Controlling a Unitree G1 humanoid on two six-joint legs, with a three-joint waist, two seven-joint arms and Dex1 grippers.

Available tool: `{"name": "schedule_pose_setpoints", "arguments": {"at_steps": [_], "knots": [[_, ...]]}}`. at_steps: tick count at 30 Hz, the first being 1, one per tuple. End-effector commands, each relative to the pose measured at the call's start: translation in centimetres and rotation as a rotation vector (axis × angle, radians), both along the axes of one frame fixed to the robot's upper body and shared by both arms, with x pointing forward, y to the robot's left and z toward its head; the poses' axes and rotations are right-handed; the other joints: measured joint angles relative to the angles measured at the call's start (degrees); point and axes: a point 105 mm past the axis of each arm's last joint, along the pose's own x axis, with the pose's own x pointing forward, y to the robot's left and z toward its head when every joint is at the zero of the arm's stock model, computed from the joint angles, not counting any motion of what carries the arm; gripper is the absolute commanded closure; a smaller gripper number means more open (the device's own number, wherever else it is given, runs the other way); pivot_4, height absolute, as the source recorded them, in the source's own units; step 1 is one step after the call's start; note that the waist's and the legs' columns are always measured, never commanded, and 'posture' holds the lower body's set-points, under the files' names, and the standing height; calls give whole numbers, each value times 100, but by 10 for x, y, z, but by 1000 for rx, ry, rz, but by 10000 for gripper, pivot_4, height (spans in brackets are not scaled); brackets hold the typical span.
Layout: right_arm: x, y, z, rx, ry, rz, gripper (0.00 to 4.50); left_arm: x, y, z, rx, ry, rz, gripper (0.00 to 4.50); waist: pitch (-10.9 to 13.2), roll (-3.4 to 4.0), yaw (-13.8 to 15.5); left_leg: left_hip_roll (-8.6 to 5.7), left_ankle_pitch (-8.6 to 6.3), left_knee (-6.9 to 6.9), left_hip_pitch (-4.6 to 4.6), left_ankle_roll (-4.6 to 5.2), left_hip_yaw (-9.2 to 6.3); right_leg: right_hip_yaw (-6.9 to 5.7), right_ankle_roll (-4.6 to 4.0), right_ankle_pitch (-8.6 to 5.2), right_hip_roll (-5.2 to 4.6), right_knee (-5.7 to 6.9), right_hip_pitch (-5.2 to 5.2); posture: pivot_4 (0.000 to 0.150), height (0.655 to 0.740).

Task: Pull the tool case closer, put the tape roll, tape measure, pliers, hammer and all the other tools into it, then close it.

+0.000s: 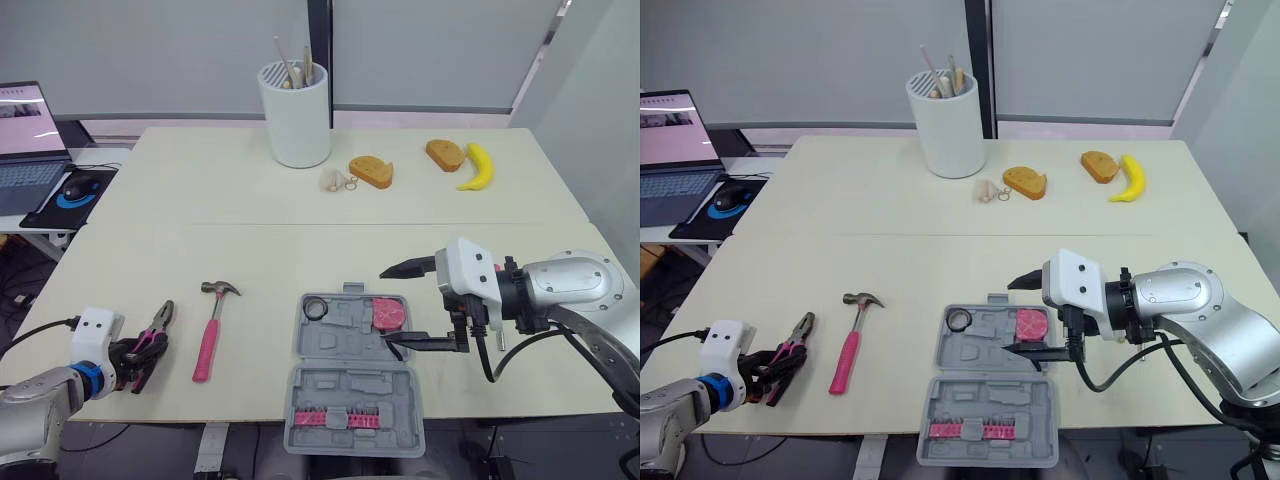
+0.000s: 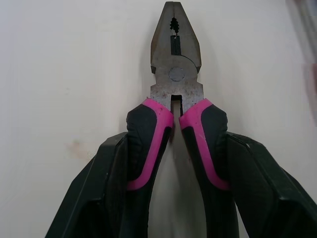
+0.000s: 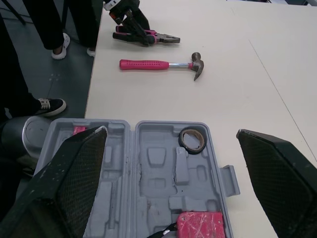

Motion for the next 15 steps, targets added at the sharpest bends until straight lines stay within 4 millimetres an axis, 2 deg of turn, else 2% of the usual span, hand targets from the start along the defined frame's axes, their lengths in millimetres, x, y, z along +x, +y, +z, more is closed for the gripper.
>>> {"name": "schedule_pose_setpoints", "arguments": {"at_steps": [1, 2, 4, 5, 9, 11, 15], "knots": [[-5, -4, 9, 13, -62, -15, 0, 31, -19, 68, 129, -181, -258, 19895, 9, -21, 76, 0, 1, 2, 0, -2, -4, -4, -2, 1, 0, -1, -5, 1500, 7400], [-5, -6, 9, 17, -68, -29, 0, 36, -32, 77, 160, -197, -361, 19896, 9, -24, 109, 0, 3, 3, -1, -4, -6, -5, -6, 3, 0, -2, -5, 1500, 7400], [-6, -8, 9, 24, -72, -43, 0, 40, -45, 84, 189, -203, -468, 19903, 8, -20, 116, -4, 3, 5, -3, -5, 2, -4, -13, 10, -11, -13, -5, 1500, 7400], [-6, -10, 8, 26, -72, -55, 0, 42, -59, 87, 191, -206, -542, 19905, 6, -15, 104, -9, 3, 4, -4, -4, 13, 3, -10, 14, -19, -19, -2, 1500, 7400], [-8, -28, 1, -7, -69, -164, 0, 37, -157, 88, 171, -177, -1015, 19909, 7, -19, 109, -20, 1, 5, -41, -1, 29, 12, -1, 19, -23, -19, -10, 1500, 7400], [-12, -33, 0, -19, -60, -194, 0, 33, -189, 82, 172, -166, -1157, 19910, 10, -22, 113, -22, 1, 5, -47, -1, 23, 9, -1, 19, -18, -18, -9, 1500, 7400], [-22, -44, -7, -69, -24, -241, 0, 27, -236, 73, 189, -155, -1355, 19912, 14, -27, -4, -5, 2, 7, -41, 1, 21, 16, 0, 18, 19, -10, -7, 1500, 7400]]}}
